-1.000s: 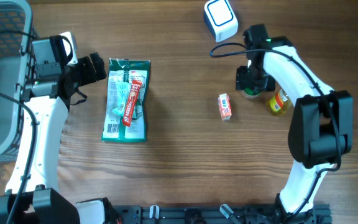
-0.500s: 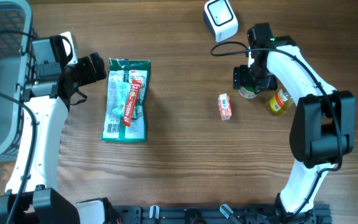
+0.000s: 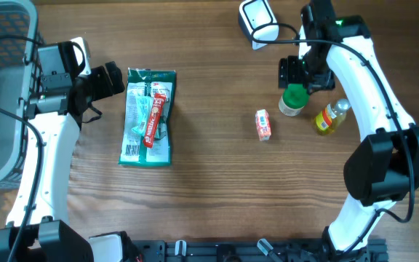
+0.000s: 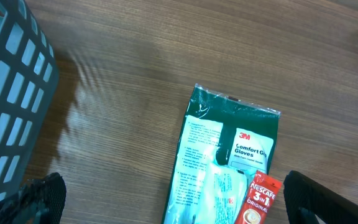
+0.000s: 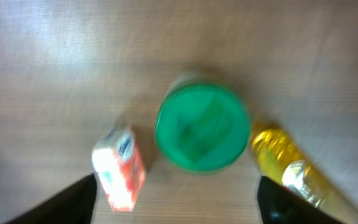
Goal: Scan the item barcode
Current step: 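Lower the jar onto the table beside the yellow bottle, release, then move the right gripper over the Kleenex pack and grasp it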
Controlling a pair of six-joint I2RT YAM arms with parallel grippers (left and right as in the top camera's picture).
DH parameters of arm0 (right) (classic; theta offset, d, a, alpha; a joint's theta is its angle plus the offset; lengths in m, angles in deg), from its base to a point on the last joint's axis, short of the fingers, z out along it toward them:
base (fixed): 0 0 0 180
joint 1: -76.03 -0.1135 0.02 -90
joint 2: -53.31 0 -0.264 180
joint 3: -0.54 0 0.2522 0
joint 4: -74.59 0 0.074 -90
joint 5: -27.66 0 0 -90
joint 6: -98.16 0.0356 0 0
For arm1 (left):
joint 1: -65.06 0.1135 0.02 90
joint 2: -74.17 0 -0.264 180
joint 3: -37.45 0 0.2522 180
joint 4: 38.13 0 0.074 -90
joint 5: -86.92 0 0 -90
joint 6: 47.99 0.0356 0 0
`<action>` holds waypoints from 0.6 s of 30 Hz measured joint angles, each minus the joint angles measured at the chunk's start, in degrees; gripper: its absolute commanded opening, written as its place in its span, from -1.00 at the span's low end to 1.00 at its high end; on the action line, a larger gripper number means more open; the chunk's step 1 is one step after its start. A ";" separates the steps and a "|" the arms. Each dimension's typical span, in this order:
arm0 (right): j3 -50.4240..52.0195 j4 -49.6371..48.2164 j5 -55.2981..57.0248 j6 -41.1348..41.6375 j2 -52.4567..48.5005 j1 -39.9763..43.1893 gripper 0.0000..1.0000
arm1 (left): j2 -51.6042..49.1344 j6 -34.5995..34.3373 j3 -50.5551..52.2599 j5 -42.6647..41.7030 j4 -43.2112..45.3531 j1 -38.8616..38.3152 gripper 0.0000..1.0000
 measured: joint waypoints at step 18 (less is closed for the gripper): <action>15.45 -9.92 -7.76 4.81 0.04 -10.21 0.11 | 0.00 0.02 0.00 0.00 0.00 0.00 1.00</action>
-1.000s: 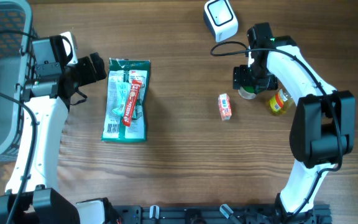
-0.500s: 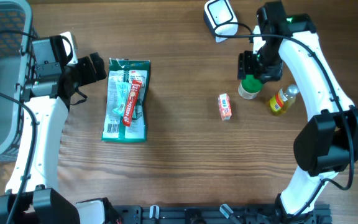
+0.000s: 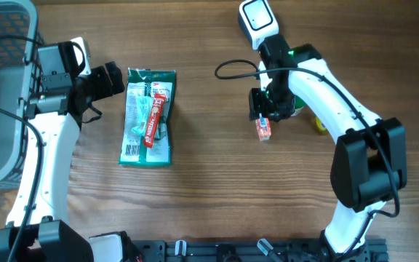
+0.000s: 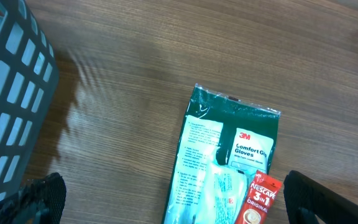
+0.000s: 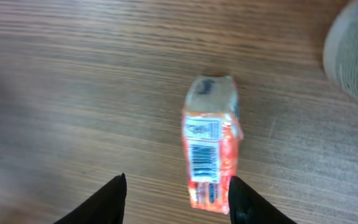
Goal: Scan the item barcode
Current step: 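Move the right gripper over the Kleenex pack and grasp it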
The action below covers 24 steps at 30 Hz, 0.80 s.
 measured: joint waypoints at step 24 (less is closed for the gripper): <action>2.80 -3.19 -4.70 1.05 0.00 -2.73 0.13 | 0.00 0.00 0.00 0.00 0.00 0.00 1.00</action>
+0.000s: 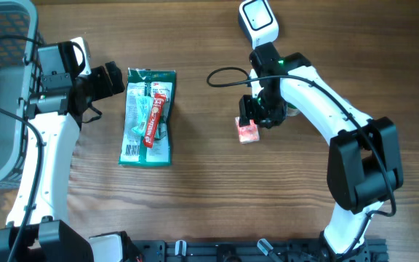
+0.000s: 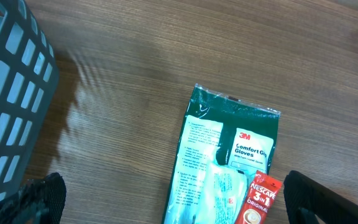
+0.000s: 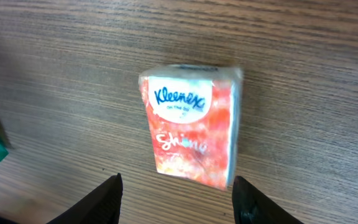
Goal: Scan the item barcode
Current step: 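Move the right gripper over the Kleenex pack and grasp it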
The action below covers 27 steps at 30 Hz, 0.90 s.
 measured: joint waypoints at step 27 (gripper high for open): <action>0.13 -2.40 5.77 -1.14 0.00 0.79 -0.14 | 0.00 0.00 0.00 0.00 -0.02 0.00 1.00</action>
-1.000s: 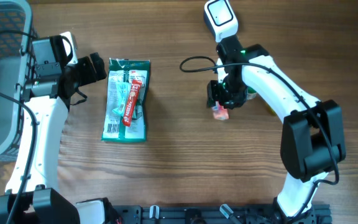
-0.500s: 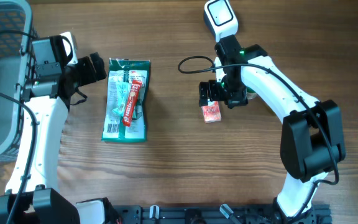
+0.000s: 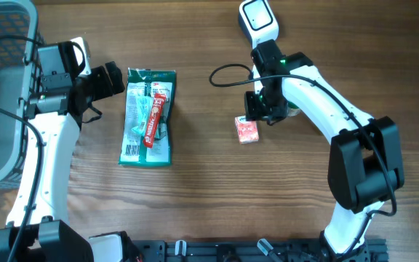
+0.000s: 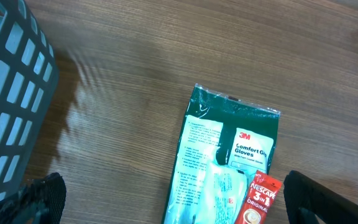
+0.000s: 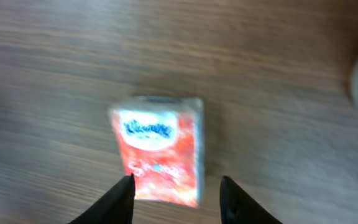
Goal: Scan the item barcode
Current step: 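Move the right gripper over the Kleenex pack and grasp it, then lift the Kleenex pack off the table with the right gripper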
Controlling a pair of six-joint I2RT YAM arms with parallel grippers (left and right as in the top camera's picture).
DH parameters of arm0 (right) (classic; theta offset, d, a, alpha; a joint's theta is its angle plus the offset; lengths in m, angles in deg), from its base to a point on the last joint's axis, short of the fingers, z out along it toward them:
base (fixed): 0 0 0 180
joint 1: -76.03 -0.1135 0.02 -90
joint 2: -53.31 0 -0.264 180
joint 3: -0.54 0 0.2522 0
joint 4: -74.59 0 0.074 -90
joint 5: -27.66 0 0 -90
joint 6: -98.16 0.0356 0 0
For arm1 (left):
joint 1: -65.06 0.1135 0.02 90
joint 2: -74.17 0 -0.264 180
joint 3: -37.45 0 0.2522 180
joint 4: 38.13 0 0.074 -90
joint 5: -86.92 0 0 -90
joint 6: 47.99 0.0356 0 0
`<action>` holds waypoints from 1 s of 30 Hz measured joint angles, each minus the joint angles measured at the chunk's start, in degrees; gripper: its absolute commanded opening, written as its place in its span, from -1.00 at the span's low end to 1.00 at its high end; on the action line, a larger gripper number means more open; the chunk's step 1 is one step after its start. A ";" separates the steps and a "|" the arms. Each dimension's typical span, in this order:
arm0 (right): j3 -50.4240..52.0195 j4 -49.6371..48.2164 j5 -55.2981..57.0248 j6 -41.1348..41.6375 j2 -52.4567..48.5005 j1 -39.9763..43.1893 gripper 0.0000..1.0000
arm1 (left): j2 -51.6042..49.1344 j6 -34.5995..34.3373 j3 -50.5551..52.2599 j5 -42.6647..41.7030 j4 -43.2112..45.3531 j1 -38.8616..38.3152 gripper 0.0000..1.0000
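Note:
A small orange Kleenex tissue pack (image 3: 247, 130) lies flat on the wooden table (image 3: 209, 189), logo side up, and no barcode shows on it. My right gripper (image 3: 256, 113) hangs open just above it, toward its far right. In the right wrist view the pack (image 5: 157, 158) sits between and beyond the two dark fingertips (image 5: 123, 196), and the picture is blurred. A white barcode scanner (image 3: 257, 19) rests at the back edge. My left gripper (image 3: 112, 78) is open beside a green glove packet (image 3: 147, 116), untouched.
A red Nescafe sachet (image 3: 155, 113) lies on the glove packet (image 4: 229, 162). A grey plastic basket stands at the far left, and its wall (image 4: 11, 106) shows in the left wrist view. A grey jar is at the right edge, mostly under my right arm.
My right gripper has drawn back and slightly right from over the tissue pack, and the pack looks smaller in its camera. The pack still lies logo side up. The left arm has not moved.
My right gripper first hung over a green-lidded jar, with the tissue pack lying to its left. Then it was over the pack, whose barcode faced up. Later the pack lay further left with its logo side up, and it lies there still.

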 measured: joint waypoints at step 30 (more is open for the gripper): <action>8.35 -8.04 0.79 1.03 0.00 0.00 -0.34 | 0.00 0.00 0.00 0.00 0.02 0.00 1.00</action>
